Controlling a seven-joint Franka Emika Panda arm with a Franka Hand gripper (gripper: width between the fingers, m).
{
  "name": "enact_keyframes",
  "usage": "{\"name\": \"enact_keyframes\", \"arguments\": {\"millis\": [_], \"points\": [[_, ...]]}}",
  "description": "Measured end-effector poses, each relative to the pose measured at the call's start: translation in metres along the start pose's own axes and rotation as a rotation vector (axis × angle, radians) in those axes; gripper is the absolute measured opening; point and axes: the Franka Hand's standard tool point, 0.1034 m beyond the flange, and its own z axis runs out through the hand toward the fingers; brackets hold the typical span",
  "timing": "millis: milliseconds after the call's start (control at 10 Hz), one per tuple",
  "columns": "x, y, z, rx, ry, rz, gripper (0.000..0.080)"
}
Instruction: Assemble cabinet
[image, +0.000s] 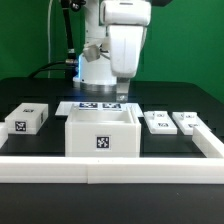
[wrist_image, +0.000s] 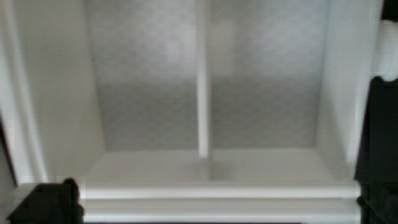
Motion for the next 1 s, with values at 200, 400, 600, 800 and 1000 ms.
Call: {"name": "enact_keyframes", "arguments": {"millis": [200,400,600,800,1000], "points": [[0.001,0.003,-0.001,-0.005,0.001,-0.001,0.0799],[0.0,0.001,0.0,-0.003,0.001,0.0,0.0799],[0.001,-0.02,0.009,0.004,0.006,0.001,0.0799],[0.002,-0.035,0.021,0.027,0.009,-0.001,0.0799],[0.002,-0.043,0.034,0.042,0.014,0.001,0.0799]]}}
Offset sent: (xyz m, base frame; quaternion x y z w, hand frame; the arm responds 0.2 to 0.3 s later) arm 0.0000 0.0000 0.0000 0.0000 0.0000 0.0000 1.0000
